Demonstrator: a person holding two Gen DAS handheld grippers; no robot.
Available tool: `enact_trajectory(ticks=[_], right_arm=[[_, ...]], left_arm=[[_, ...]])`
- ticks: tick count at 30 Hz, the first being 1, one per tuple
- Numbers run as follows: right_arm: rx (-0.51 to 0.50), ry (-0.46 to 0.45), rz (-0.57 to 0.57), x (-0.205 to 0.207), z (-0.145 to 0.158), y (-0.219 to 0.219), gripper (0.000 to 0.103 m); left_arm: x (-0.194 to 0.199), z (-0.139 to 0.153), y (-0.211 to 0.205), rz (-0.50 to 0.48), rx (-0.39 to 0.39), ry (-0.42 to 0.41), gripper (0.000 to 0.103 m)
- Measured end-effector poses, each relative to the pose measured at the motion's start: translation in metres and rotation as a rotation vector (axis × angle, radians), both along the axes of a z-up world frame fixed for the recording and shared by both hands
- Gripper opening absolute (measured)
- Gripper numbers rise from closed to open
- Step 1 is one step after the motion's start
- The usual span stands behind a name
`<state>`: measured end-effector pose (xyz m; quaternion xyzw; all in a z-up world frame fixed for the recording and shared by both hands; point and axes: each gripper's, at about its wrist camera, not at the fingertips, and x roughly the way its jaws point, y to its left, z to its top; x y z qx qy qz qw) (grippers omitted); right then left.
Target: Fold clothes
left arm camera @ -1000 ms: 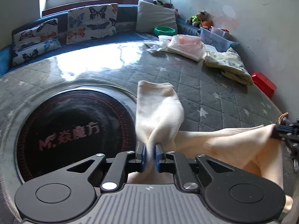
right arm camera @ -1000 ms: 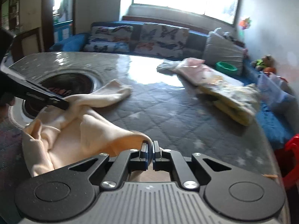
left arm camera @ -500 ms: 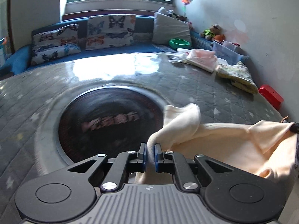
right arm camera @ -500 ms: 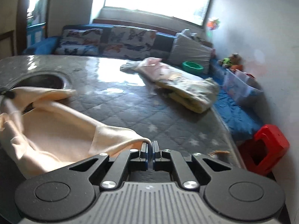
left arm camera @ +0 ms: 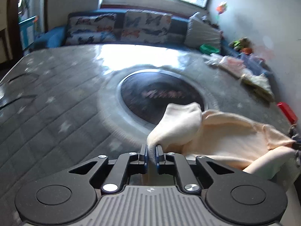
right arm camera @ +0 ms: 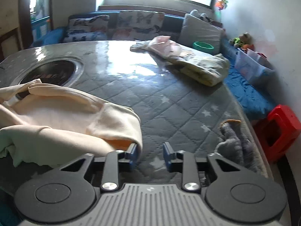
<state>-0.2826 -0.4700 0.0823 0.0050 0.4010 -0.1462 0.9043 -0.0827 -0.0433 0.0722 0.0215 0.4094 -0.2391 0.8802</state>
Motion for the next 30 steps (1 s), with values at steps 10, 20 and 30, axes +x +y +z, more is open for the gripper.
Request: enact_trajectory(ticks=[10,20,30], right_arm=[[-0.009,-0.046,0.086,0.009,0.023,0.02,0.057],[-0.012,-0.026,0.206,0.065,-0.005,0.052,0.068],[-0.088,0.049,0.198,0.086,-0.035,0.054,0.07]], left_arm=[[-0.001,0.01,0.021,0.047,0.058,-0.052,0.07],[0.002,0.022,-0.029,-0.043,0.03,-0.117,0.097],[0.02,0.011,-0.088,-0.175,0.012,-0.095,0.1]])
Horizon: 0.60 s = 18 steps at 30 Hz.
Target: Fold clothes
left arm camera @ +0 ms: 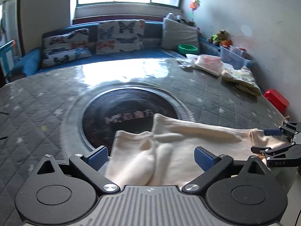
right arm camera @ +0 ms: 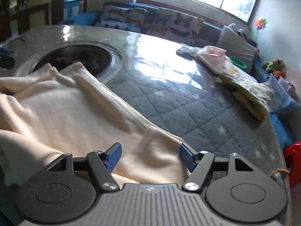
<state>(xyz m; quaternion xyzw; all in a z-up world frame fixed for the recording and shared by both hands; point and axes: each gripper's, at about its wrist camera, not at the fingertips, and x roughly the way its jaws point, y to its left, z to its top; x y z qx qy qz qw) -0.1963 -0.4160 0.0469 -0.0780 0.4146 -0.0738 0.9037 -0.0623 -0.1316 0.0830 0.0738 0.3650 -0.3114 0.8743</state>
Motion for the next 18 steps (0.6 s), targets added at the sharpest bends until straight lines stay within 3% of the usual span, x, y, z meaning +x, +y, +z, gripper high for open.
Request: enact_trajectory(ticks=[8,13,18], right_arm=[[-0.081,0.019,-0.158,-0.017,0.003,-0.039,0.071],[-0.108,0.008,-0.267,-0.026,0.009,-0.061,0.071],[-0.033,-0.052,-0.214,-0.024,0.019,-0.055,0.075]], left_arm=[[0.016,-0.013,-0.034,-0.058,0.018,0.008,0.1],[0.032,-0.019,-0.046,-0.071,0.012,0.018,0.091],[0.045,-0.028,-0.058,-0.066,0.022,0.028,0.091]])
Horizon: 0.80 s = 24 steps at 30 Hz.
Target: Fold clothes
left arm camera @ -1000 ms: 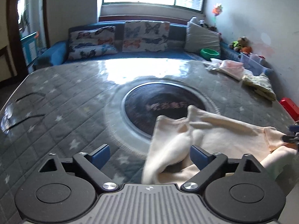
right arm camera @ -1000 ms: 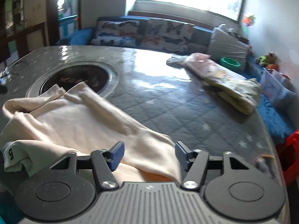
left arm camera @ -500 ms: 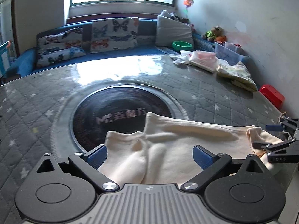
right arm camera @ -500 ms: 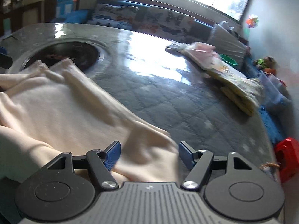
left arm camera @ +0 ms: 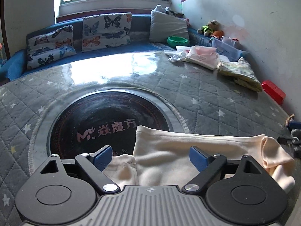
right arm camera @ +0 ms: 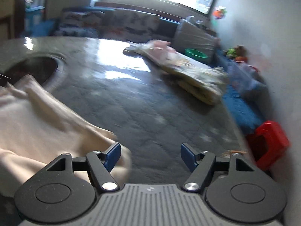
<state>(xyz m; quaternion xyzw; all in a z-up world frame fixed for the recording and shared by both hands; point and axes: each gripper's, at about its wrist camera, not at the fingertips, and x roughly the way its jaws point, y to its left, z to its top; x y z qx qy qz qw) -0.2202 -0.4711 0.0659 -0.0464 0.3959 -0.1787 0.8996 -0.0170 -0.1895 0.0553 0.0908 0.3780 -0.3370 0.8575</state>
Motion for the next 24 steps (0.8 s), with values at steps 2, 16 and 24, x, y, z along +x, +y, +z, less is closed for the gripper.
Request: enact_trajectory(ticks=[2,16,24], right_arm=[[0.064,-0.017,0.063,0.006,-0.001,0.009,0.078],[0.071,0.058,0.137,0.021,-0.024,0.02,0.086],[-0.045,0.089,-0.001,0.009,-0.022,-0.007,0.087]], left_arm=[[0.005,-0.004,-0.004,0.007,0.007,0.007,0.09],[0.019,-0.01,-0.021,0.007,0.034,-0.004,0.092],[0.022,-0.013,-0.021,0.005,0.037,0.003,0.09]])
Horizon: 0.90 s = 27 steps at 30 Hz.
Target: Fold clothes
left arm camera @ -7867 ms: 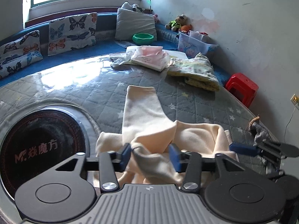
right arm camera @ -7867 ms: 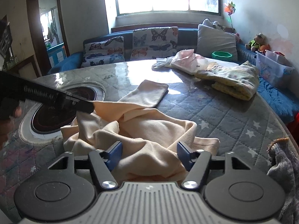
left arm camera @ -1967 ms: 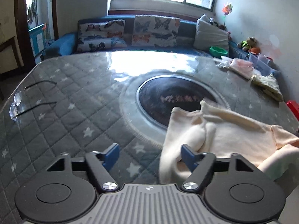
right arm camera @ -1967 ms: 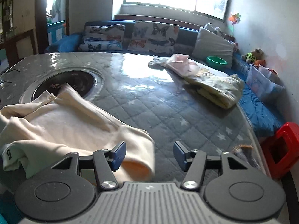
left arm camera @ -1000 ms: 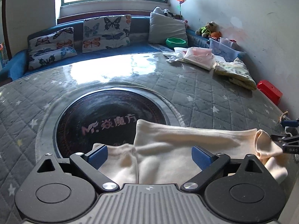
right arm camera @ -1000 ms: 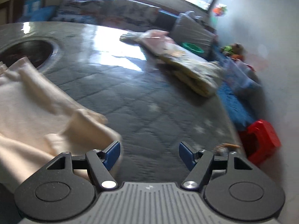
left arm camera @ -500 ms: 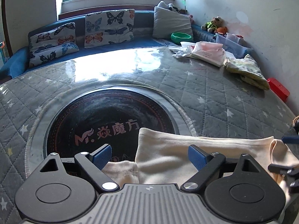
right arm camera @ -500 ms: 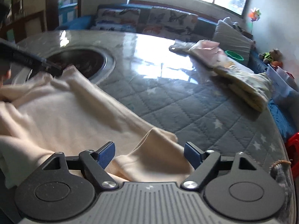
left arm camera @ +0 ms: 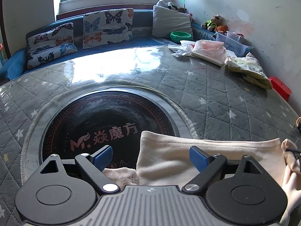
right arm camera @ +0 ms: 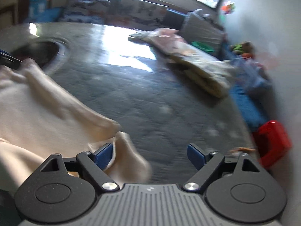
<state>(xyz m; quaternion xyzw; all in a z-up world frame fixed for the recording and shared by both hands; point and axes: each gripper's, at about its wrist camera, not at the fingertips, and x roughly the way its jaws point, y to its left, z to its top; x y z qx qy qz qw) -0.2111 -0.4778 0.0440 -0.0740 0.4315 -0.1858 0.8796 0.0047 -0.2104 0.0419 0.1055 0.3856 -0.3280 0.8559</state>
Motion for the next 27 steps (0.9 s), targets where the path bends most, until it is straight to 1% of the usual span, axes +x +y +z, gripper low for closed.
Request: enact_trajectory(ticks=[1,2,5,8,20,25,27], right_arm=[[-0.028,0.01,-0.024,-0.001,0.0,-0.005,0.087],[-0.031,0.015,-0.043,-0.002,0.0,-0.009,0.087],[0.01,0.012,-0.08,-0.002,0.004,-0.02,0.087],[0.033,0.014,-0.091,0.0,0.008,-0.023,0.087],[0.153,0.051,-0.077,0.026,0.011,-0.026,0.087],[0.195,0.031,-0.064,0.029,0.012,-0.024,0.086],[0.225,0.011,-0.049,0.028,0.013,-0.023,0.083]], left_arm=[[0.001,0.0,0.0,0.002,0.001,0.001,0.09],[0.002,-0.001,0.0,0.005,0.002,0.001,0.09],[0.004,-0.002,0.0,0.012,0.003,0.004,0.09],[0.005,-0.003,-0.001,0.012,0.003,0.007,0.09],[0.006,0.004,-0.001,0.015,-0.005,0.002,0.092],[0.008,0.004,0.0,0.016,-0.007,0.004,0.092],[0.007,0.004,0.0,0.008,-0.009,0.006,0.09]])
